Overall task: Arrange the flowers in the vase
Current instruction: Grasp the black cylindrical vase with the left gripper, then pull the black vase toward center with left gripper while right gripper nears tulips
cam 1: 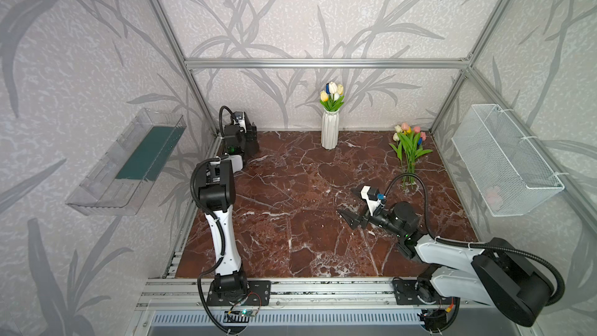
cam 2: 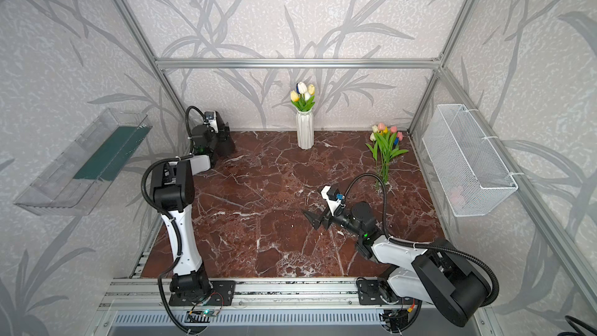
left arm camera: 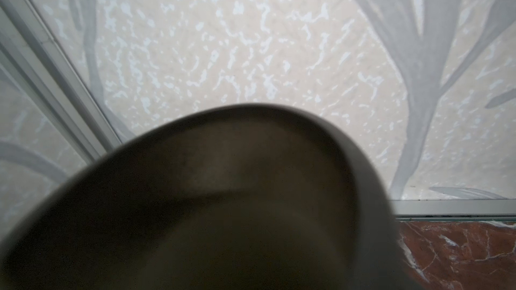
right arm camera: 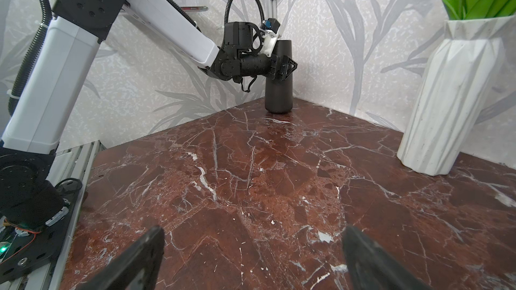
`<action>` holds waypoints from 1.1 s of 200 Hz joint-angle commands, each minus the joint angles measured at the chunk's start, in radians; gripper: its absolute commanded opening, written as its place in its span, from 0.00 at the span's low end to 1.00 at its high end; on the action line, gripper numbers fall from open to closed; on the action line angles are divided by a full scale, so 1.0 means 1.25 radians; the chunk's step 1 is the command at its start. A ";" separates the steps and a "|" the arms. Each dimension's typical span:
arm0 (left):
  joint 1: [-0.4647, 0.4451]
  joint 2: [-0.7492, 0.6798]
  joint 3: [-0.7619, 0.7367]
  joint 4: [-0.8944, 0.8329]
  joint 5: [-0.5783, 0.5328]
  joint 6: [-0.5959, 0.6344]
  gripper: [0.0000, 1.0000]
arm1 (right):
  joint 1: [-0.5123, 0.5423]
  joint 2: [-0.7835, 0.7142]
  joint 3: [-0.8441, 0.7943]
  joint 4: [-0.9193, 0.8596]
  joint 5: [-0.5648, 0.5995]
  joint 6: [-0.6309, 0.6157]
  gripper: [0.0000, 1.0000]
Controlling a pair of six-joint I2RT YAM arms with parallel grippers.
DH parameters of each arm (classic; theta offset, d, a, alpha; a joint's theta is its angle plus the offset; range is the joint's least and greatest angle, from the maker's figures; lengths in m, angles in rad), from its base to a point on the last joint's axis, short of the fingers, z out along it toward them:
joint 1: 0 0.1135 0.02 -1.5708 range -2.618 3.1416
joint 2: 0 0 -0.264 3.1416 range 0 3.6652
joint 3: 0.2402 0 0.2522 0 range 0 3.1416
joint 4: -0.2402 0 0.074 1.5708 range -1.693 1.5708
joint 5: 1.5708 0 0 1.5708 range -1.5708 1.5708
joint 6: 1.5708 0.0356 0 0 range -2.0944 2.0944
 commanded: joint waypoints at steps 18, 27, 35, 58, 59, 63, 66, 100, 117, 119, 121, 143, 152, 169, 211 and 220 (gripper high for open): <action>0.009 0.018 -0.004 0.030 -0.023 0.009 0.74 | 0.003 -0.014 0.016 0.034 -0.006 -0.003 0.99; 0.009 0.014 -0.014 0.043 -0.018 0.008 0.70 | 0.004 -0.014 0.016 0.034 -0.006 -0.004 0.99; 0.009 0.009 -0.023 0.049 -0.013 0.004 0.63 | 0.003 -0.014 0.016 0.035 -0.007 -0.004 0.99; 0.008 -0.020 -0.064 0.084 0.005 -0.009 0.47 | 0.004 -0.015 0.015 0.037 -0.006 -0.005 0.99; 0.008 -0.022 -0.067 0.086 0.006 -0.009 0.46 | 0.004 -0.016 0.014 0.037 -0.006 -0.005 0.99; 0.007 -0.029 -0.077 0.094 0.010 -0.012 0.43 | 0.003 -0.017 0.015 0.036 -0.004 -0.006 0.99; 0.007 -0.036 -0.085 0.098 0.014 -0.015 0.40 | 0.003 -0.017 0.015 0.035 -0.004 -0.006 0.99; -0.007 -0.146 -0.234 0.197 0.089 -0.061 0.25 | 0.003 -0.044 0.018 0.022 -0.014 -0.028 0.99; -0.019 -0.226 -0.336 0.270 0.139 -0.100 0.22 | 0.003 -0.067 0.029 -0.008 0.011 -0.042 0.99; -0.021 -0.235 -0.347 0.274 0.144 -0.104 0.22 | 0.003 -0.069 0.031 -0.011 0.014 -0.045 0.99; -0.023 -0.245 -0.357 0.279 0.150 -0.107 0.22 | 0.003 -0.073 0.033 -0.016 0.018 -0.047 0.99; -0.069 -0.359 -0.462 0.279 0.176 -0.098 0.20 | 0.000 -0.108 0.074 -0.113 0.067 -0.065 0.99; -0.095 -0.402 -0.500 0.274 0.177 -0.091 0.19 | -0.002 -0.112 0.088 -0.135 0.089 -0.068 0.99; -0.144 -0.474 -0.567 0.281 0.195 -0.111 0.18 | -0.010 -0.113 0.124 -0.186 0.148 -0.057 0.99; -0.311 -0.582 -0.667 0.294 0.224 -0.121 0.17 | -0.082 -0.081 0.248 -0.332 0.256 0.024 1.00; -0.347 -0.595 -0.668 0.274 0.235 -0.111 0.17 | -0.094 -0.081 0.274 -0.372 0.293 0.039 0.99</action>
